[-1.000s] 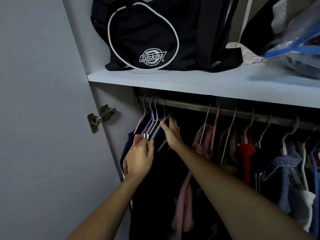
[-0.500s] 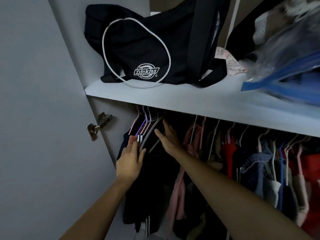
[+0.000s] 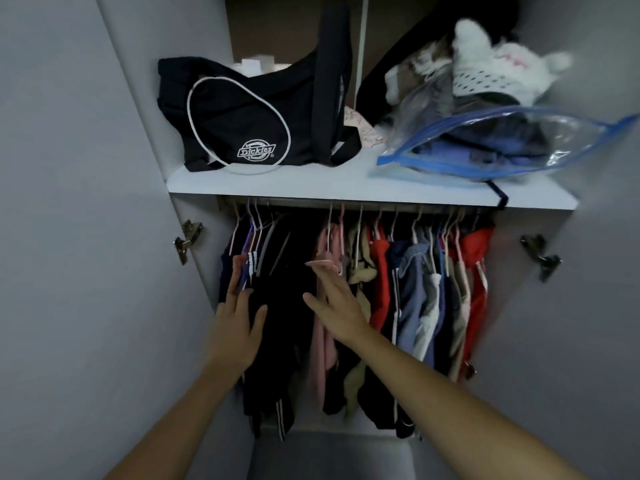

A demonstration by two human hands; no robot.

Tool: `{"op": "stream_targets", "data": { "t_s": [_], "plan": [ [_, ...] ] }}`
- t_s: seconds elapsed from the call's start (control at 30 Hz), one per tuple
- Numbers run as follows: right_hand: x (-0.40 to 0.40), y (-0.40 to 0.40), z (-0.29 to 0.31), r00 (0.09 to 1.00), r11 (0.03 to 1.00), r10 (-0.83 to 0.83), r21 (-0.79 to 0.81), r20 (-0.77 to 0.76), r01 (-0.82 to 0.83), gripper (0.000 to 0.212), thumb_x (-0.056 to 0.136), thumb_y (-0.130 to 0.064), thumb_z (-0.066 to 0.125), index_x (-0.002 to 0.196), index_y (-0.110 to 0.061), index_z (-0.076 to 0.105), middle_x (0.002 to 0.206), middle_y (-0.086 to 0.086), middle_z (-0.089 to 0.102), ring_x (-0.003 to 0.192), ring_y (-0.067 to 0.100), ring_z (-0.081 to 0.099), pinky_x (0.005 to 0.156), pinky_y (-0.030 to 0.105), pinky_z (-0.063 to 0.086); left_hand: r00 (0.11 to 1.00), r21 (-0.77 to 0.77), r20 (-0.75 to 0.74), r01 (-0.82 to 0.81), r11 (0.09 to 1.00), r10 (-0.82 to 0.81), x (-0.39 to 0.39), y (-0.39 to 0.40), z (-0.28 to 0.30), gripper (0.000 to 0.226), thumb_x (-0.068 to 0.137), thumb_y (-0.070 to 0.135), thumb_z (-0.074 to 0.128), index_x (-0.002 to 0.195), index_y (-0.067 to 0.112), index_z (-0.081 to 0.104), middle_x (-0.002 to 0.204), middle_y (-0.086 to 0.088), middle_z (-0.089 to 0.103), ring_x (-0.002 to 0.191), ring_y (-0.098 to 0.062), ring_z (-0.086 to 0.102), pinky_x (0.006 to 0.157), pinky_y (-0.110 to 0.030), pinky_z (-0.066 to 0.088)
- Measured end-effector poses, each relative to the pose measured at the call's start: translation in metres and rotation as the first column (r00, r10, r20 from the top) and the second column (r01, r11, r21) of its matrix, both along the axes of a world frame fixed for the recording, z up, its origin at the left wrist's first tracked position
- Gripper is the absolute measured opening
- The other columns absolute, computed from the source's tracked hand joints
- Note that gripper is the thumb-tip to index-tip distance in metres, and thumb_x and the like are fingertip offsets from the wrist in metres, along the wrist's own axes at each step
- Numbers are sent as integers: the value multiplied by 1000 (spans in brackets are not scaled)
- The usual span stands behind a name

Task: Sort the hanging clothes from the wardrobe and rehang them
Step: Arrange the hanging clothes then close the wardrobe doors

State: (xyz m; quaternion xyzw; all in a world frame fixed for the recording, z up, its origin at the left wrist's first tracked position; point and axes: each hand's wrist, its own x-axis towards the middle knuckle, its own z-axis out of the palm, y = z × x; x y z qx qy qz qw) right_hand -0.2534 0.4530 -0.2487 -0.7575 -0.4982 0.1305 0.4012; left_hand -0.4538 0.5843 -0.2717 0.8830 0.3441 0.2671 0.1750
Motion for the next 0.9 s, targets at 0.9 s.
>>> {"op": "stream_targets", "data": {
  "t_s": [0.9],
  "plan": [
    [-42, -382, 46, 942, 900, -298, 374, 154, 224, 59, 107, -40, 54, 160, -19, 37, 158, -11, 43, 147, 9, 38, 120, 39, 35, 940, 448, 35, 288, 846, -339, 63, -354, 171, 57, 108, 53, 38, 155, 22, 43, 128, 3, 56, 117, -23, 52, 86, -43, 48]
  ]
}}
